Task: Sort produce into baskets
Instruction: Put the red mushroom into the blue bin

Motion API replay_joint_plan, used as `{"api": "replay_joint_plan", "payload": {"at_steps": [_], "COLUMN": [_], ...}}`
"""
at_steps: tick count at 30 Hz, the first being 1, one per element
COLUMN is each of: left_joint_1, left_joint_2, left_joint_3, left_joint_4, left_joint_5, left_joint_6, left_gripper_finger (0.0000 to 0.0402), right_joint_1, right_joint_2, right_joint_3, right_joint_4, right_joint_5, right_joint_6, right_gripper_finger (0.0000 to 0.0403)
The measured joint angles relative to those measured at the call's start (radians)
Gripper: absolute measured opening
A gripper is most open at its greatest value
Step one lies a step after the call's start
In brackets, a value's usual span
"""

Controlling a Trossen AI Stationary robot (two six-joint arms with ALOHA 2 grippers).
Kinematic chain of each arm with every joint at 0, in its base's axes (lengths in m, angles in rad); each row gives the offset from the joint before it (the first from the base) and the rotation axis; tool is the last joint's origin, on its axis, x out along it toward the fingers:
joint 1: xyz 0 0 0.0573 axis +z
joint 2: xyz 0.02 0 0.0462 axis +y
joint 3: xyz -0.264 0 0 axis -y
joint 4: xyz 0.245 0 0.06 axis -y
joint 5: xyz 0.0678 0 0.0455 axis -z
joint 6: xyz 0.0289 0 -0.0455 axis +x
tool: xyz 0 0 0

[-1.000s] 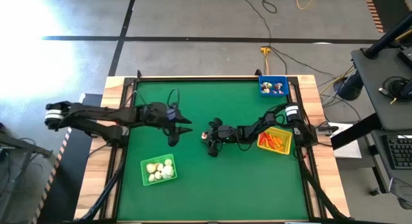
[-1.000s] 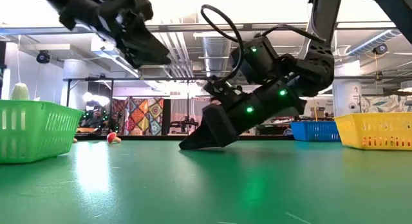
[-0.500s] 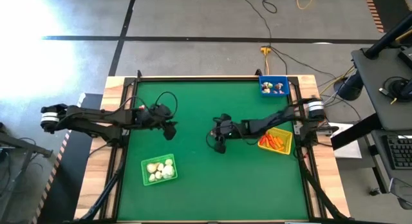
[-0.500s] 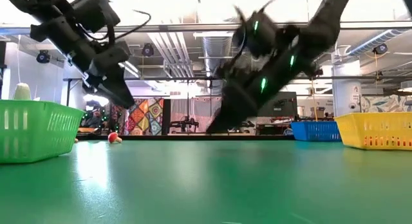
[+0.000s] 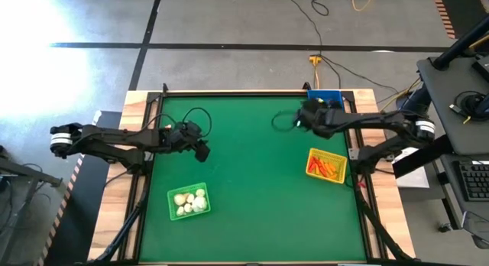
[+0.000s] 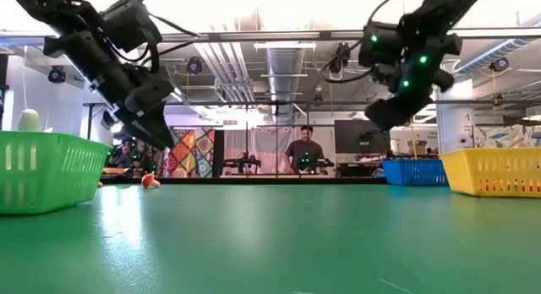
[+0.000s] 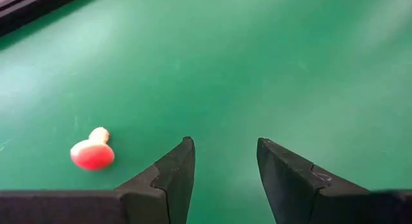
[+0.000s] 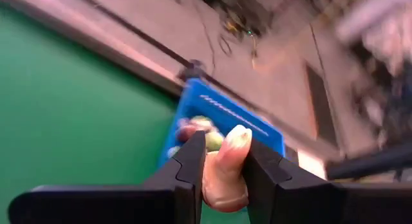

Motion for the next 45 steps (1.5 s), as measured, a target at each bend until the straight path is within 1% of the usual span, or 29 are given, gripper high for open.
{"api": "replay_joint_plan", "payload": {"at_steps": [2,3,5,6,8,9,11,15,20,24,27,29,31,32,34,37,40,43,45], "left_joint_1": [0.009,0.024,0.06,0.075,0.11,0.131,0.179,0.277,0.348,0.355,0.355,0.357,0.362,0.366,0.372,0.382,0.389,0.387,0.386], "left_joint_2": [0.007,0.012,0.026,0.035,0.052,0.062,0.083,0.129,0.176,0.201,0.235,0.261,0.28,0.286,0.304,0.335,0.37,0.396,0.404], "left_joint_3": [0.009,0.019,0.045,0.058,0.079,0.089,0.105,0.107,0.115,0.126,0.125,0.122,0.121,0.121,0.121,0.121,0.119,0.121,0.121], "left_joint_4": [0.001,-0.003,-0.044,-0.064,-0.126,-0.149,-0.181,-0.21,-0.205,-0.198,-0.179,-0.18,-0.166,-0.15,-0.114,-0.101,-0.088,-0.067,-0.053], "left_joint_5": [-0.006,0.022,0.074,0.082,0.082,0.083,0.093,0.162,0.156,0.154,0.149,0.088,0.009,-0.003,0.011,0.045,0.075,0.076,0.076], "left_joint_6": [-0.024,-0.027,-0.022,-0.021,-0.007,0.001,0.013,0.046,0.073,0.073,0.078,0.085,0.078,0.077,0.078,0.084,0.052,0.031,0.032], "left_gripper_finger": [0.0151,0.0151,0.0151,0.0151,0.0151,0.0151,0.0151,0.0154,0.0187,0.0223,0.0242,0.0245,0.0244,0.0242,0.0237,0.0229,0.0218,0.0198,0.0176], "right_joint_1": [-0.107,-0.158,-0.246,-0.291,-0.355,-0.379,-0.41,-0.434,-0.434,-0.433,-0.419,-0.4,-0.376,-0.362,-0.33,-0.27,-0.194,-0.112,-0.063], "right_joint_2": [-0.01,-0.005,0.022,0.037,0.066,0.084,0.116,0.163,0.186,0.163,0.121,0.085,0.041,0.019,-0.03,-0.102,-0.17,-0.231,-0.26], "right_joint_3": [-0.029,-0.047,-0.081,-0.095,-0.107,-0.108,-0.111,-0.111,-0.11,-0.11,-0.109,-0.109,-0.109,-0.109,-0.109,-0.109,-0.11,-0.119,-0.131], "right_joint_4": [0.094,0.15,0.278,0.334,0.392,0.403,0.394,0.412,0.457,0.455,0.447,0.44,0.44,0.438,0.424,0.391,0.357,0.34,0.341], "right_joint_5": [-0.067,-0.117,-0.209,-0.252,-0.309,-0.322,-0.312,-0.284,-0.283,-0.283,-0.282,-0.284,-0.283,-0.283,-0.283,-0.284,-0.284,-0.283,-0.284], "right_joint_6": [-0.027,-0.065,-0.139,-0.157,-0.161,-0.161,-0.15,-0.177,-0.259,-0.303,-0.331,-0.361,-0.384,-0.388,-0.392,-0.383,-0.362,-0.353,-0.334], "right_gripper_finger": [0.0068,0.0069,0.0068,0.0068,0.0071,0.0074,0.0086,0.0128,0.0198,0.0247,0.0275,0.0289,0.03,0.0305,0.0311,0.0315,0.0315,0.0313,0.0313]}}
